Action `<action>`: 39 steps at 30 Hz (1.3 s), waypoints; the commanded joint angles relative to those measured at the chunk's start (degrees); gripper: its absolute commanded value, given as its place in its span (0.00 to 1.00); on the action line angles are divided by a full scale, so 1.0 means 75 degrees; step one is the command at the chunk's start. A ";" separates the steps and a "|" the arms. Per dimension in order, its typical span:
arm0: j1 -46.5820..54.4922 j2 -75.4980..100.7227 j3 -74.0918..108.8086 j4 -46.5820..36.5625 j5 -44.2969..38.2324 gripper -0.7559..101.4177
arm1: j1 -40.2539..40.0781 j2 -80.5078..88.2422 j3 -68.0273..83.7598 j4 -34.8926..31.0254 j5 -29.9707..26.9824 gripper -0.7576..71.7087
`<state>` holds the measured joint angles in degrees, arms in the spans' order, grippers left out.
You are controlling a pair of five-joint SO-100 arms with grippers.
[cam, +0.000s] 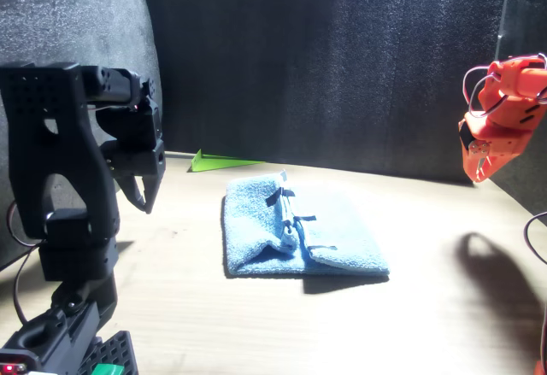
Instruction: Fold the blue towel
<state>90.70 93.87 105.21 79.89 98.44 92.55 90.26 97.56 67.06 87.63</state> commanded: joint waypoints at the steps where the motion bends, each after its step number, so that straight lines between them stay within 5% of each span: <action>1: -0.0234 0.1922 0.0879 -0.0082 0.0141 0.01 | 0.0012 0.1406 0.1383 -0.0562 -0.0117 0.01; 7: -0.0340 0.4617 0.2531 -0.0328 0.0293 0.01 | -0.0059 0.4324 0.4172 -0.1430 -0.0352 0.01; 18: 0.0527 0.6492 0.4699 -0.1266 0.0645 0.00 | -0.0844 0.8941 0.7031 -0.0844 -0.0797 0.01; 30: 0.0621 0.7008 0.5695 -0.2074 0.0152 0.00 | -0.0984 0.9949 0.7945 -0.0902 -0.0844 0.01; 39: 0.0691 0.7207 0.5824 -0.2098 -0.0012 0.00 | -0.0984 1.1941 0.8438 0.0047 -0.0820 0.01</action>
<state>94.66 146.95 148.97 64.42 98.35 84.81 176.04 160.22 64.95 80.51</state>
